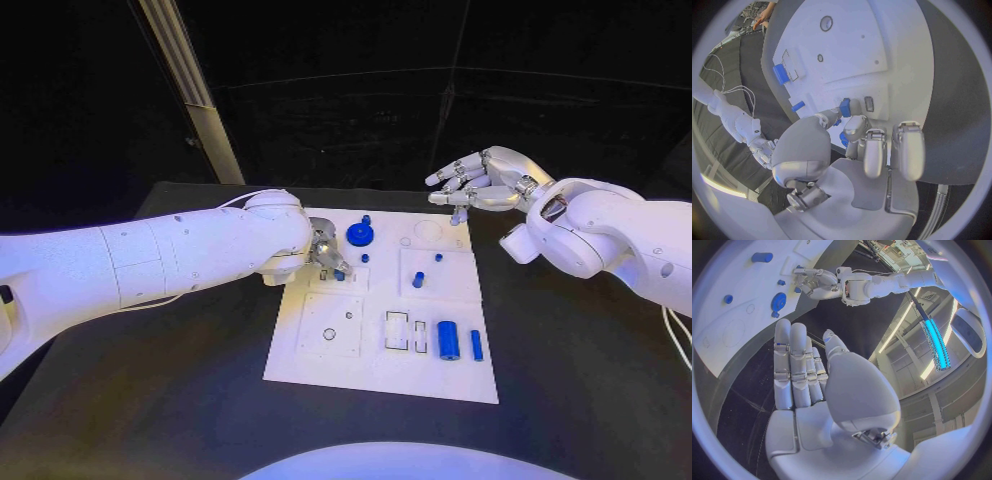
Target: Assemble the parts on the task board
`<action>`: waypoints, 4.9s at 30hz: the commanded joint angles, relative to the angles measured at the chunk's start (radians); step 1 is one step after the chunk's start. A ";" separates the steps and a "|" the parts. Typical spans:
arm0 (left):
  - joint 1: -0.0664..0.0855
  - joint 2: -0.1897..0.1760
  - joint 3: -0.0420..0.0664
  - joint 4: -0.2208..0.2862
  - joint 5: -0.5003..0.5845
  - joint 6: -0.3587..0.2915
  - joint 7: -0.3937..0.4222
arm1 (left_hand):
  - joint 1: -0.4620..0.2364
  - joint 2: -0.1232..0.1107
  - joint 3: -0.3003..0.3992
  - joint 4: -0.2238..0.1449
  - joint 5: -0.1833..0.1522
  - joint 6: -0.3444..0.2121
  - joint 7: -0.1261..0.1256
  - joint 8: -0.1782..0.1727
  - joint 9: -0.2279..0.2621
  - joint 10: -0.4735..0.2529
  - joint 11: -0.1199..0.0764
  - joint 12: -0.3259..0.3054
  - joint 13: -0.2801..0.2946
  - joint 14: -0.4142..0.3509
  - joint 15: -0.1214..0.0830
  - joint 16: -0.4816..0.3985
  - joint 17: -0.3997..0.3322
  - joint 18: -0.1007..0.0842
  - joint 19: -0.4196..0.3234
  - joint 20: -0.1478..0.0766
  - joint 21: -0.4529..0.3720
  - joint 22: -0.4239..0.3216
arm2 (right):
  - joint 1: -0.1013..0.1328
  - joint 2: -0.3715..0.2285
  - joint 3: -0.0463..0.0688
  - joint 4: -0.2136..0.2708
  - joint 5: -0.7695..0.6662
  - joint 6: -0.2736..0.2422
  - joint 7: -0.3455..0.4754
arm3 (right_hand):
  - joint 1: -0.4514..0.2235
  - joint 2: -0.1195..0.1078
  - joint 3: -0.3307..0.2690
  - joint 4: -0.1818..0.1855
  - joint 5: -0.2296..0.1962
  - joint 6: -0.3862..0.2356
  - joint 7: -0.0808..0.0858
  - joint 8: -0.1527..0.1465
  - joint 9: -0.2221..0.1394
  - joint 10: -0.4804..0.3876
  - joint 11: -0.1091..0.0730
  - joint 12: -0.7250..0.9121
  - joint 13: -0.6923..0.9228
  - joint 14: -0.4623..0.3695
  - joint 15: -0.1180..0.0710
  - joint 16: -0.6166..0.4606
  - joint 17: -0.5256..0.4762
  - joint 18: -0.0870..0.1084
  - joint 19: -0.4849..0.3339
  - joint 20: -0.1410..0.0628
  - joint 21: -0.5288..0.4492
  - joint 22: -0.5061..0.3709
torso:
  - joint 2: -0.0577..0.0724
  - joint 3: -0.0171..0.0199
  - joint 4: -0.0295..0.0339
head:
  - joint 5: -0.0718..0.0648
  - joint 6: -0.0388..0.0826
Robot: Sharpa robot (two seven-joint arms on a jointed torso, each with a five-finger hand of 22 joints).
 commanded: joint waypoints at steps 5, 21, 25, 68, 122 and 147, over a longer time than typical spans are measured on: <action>0.000 0.000 -0.001 -0.004 -0.005 0.000 -0.012 | -0.056 -0.026 -0.092 0.039 -0.010 0.020 0.001 -0.011 -0.005 0.013 -0.001 0.009 0.007 0.104 -0.007 0.003 0.263 -0.017 0.034 -0.008 0.008 0.098 | 0.002 0.000 0.001 0.002 -0.007 0.007 0.005 | -0.014 -0.002 -0.009 0.007 0.005 -0.010 0.002 0.006 0.000 -0.015 0.003 -0.002 -0.007 -0.011 0.000 0.005 0.002 0.003 0.001 0.004 -0.008 -0.002 | 0.000 0.0004 0.0009 | -0.001 0.000; 0.003 -0.023 0.000 0.017 -0.005 -0.059 0.011 | -0.008 0.003 -0.367 0.129 -0.037 0.037 -0.007 -0.021 -0.007 0.024 -0.008 0.012 0.020 0.104 -0.013 0.003 0.263 -0.019 0.038 -0.014 0.010 0.108 | 0.002 0.001 0.001 -0.002 -0.007 0.006 0.004 | -0.027 -0.002 -0.018 0.016 0.004 -0.014 0.004 0.010 -0.001 -0.020 0.006 -0.003 -0.016 -0.014 0.003 0.007 0.002 0.003 0.000 0.007 -0.010 -0.003 | -0.001 0.0004 0.0005 | -0.002 0.001; 0.005 -0.032 0.001 0.024 -0.005 -0.059 0.011 | 0.001 0.008 -0.378 0.130 -0.037 0.037 -0.007 -0.022 -0.007 0.024 -0.008 0.011 0.019 0.104 -0.013 0.003 0.263 -0.018 0.037 -0.014 0.010 0.107 | 0.002 0.000 0.001 -0.002 -0.007 0.006 0.004 | -0.028 -0.002 -0.018 0.017 0.004 -0.015 0.004 0.011 -0.001 -0.021 0.006 -0.003 -0.017 -0.014 0.003 0.007 0.002 0.003 0.000 0.007 -0.011 -0.003 | -0.001 -0.0004 0.0006 | -0.002 0.004; 0.055 0.114 0.073 -0.384 -0.017 0.211 0.067 | 0.146 0.058 -0.502 0.126 -0.032 -0.064 0.043 -0.103 -0.063 -0.076 0.035 -0.086 -0.119 0.104 0.019 0.003 0.263 -0.002 0.004 0.015 -0.042 0.036 | 0.002 0.025 0.001 -0.024 -0.007 0.010 0.005 | -0.029 -0.001 -0.020 0.019 0.005 -0.016 0.004 0.012 -0.001 -0.023 0.006 -0.004 -0.019 -0.015 0.003 0.008 0.002 0.003 0.000 0.007 -0.011 -0.003 | 0.000 0.0003 0.0009 | 0.011 0.007; 0.018 0.156 0.072 -0.426 -0.020 0.215 0.102 | 0.283 0.140 -0.472 0.066 -0.026 -0.032 0.035 -0.113 -0.100 -0.075 0.027 -0.079 -0.125 0.104 0.015 0.003 0.263 -0.003 0.004 0.012 -0.042 0.043 | 0.002 0.036 0.001 -0.029 -0.007 0.010 0.008 | -0.025 0.003 -0.018 0.017 0.010 -0.016 0.004 0.015 -0.001 -0.023 0.006 -0.004 -0.024 -0.015 0.003 0.009 0.003 0.003 0.001 0.008 -0.012 -0.003 | 0.000 0.0009 0.0012 | 0.006 -0.004; 0.023 0.059 0.072 -0.284 0.032 0.083 0.114 | 0.371 0.125 -0.157 -0.093 -0.104 -0.032 0.031 -0.103 -0.114 -0.058 0.022 -0.088 -0.138 0.104 0.015 0.003 0.263 -0.005 0.009 0.009 -0.037 0.058 | 0.002 0.034 0.001 -0.031 -0.007 0.012 0.007 | -0.023 0.004 -0.018 0.017 0.012 -0.017 0.004 0.016 -0.001 -0.023 0.005 -0.004 -0.025 -0.015 0.003 0.010 0.003 0.003 0.001 0.008 -0.012 -0.003 | -0.006 0.0034 0.0085 | 0.002 -0.009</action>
